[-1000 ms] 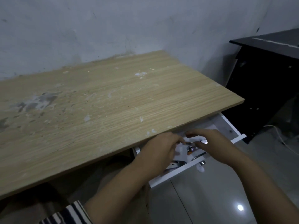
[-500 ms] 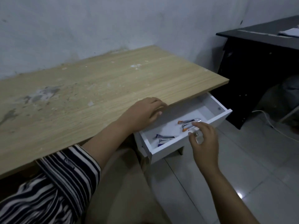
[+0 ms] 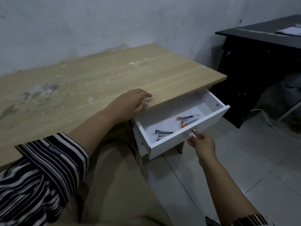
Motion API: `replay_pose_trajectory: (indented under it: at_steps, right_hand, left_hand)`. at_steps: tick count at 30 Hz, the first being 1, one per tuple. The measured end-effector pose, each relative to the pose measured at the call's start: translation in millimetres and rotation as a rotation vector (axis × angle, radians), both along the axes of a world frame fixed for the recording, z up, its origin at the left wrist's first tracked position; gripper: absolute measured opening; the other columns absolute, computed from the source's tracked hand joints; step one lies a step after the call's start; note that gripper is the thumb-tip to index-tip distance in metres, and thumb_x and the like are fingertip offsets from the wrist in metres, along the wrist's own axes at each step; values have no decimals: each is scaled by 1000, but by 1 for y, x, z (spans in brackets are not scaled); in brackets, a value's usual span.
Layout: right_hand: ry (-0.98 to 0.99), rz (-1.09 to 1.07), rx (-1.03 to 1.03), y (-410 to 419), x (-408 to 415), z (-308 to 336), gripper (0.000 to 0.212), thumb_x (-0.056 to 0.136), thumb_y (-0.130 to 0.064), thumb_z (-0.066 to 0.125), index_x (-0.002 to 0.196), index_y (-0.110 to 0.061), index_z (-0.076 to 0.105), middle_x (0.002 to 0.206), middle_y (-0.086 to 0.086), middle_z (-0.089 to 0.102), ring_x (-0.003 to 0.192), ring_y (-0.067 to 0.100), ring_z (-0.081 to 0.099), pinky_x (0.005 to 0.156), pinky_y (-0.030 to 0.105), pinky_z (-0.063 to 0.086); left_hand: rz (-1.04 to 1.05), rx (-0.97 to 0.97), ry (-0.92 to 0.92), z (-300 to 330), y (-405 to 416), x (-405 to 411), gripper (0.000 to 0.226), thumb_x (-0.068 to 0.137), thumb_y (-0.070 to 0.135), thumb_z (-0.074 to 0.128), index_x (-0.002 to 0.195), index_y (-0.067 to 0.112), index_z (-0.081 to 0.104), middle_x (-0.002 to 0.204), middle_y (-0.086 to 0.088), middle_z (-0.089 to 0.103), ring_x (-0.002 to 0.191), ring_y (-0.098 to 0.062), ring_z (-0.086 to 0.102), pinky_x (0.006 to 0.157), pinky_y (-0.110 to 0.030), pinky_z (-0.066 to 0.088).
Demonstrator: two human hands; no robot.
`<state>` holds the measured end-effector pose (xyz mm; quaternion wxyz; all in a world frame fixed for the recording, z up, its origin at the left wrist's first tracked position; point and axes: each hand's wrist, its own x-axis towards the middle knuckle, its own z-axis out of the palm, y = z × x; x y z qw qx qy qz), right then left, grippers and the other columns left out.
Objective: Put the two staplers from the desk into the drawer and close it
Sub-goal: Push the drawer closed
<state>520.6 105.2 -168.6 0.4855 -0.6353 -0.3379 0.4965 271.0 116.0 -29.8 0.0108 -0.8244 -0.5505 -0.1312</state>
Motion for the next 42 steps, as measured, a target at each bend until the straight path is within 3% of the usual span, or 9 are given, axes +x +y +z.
replay_pose_trajectory:
  at_steps: [4, 8, 15, 21, 28, 31, 36, 39, 42]
  right_hand:
    - [105, -20, -10, 5, 2, 5, 24, 84, -1, 64, 105, 8, 59, 98, 23, 65, 81, 33, 67, 66, 20, 57]
    - [131, -3, 0, 6, 6, 13, 9, 81, -1, 68, 89, 0, 63, 102, 23, 66, 84, 33, 69, 55, 12, 56]
    - [98, 71, 45, 21, -20, 37, 17, 82, -6, 67, 98, 0, 65, 93, 9, 66, 83, 20, 69, 84, 33, 57]
    - [164, 81, 64, 53, -49, 45, 5, 83, -2, 65, 82, -7, 65, 96, 16, 67, 86, 26, 69, 80, 28, 56]
    - [311, 109, 28, 91, -75, 47, 34, 83, 7, 61, 117, 8, 56, 119, 23, 62, 101, 33, 65, 97, 42, 52]
    - [410, 84, -11, 104, -83, 51, 33, 92, 6, 41, 124, 10, 49, 129, 21, 55, 112, 36, 57, 103, 43, 47]
    - [437, 58, 7, 116, -95, 52, 34, 92, 7, 40, 125, 12, 46, 127, 26, 56, 69, 10, 53, 89, 29, 46]
    - [441, 153, -6, 114, -95, 56, 38, 97, 2, 28, 133, 1, 40, 127, 15, 55, 96, 20, 54, 97, 25, 42]
    - [439, 243, -37, 109, -92, 51, 36, 94, 4, 35, 130, 5, 44, 139, 21, 47, 117, 30, 52, 101, 26, 45]
  left_hand:
    - [-7, -27, 10, -2, 0, -5, 34, 95, 24, 45, 128, 15, 51, 130, -8, 55, 117, -25, 51, 95, -36, 42]
    - [-6, -42, -17, -4, 2, -6, 33, 95, 24, 45, 127, 16, 51, 129, -7, 56, 116, -23, 52, 94, -35, 42]
    - [40, -38, -72, 0, 13, -2, 33, 96, 28, 41, 126, 19, 51, 129, -5, 58, 117, -22, 52, 93, -33, 41]
    - [90, -52, -77, 6, 23, -7, 32, 97, 21, 39, 127, 20, 51, 132, -4, 56, 120, -20, 50, 98, -33, 40]
    - [122, -106, -64, 1, 35, -20, 33, 96, 11, 38, 122, 20, 56, 127, -5, 58, 114, -21, 53, 93, -30, 42]
    - [124, -114, -75, 1, 37, -23, 35, 94, 8, 38, 122, 20, 57, 127, -4, 58, 113, -19, 53, 90, -24, 38]
    - [136, -116, -67, -1, 41, -24, 37, 93, 6, 38, 123, 19, 56, 127, -5, 58, 115, -21, 53, 94, -27, 39]
    - [147, -116, -81, -1, 40, -21, 37, 93, 7, 38, 123, 19, 55, 127, -6, 57, 114, -22, 53, 92, -26, 39]
    - [143, -120, -85, -1, 37, -19, 36, 95, 9, 38, 125, 19, 54, 127, -7, 57, 114, -22, 52, 92, -28, 39]
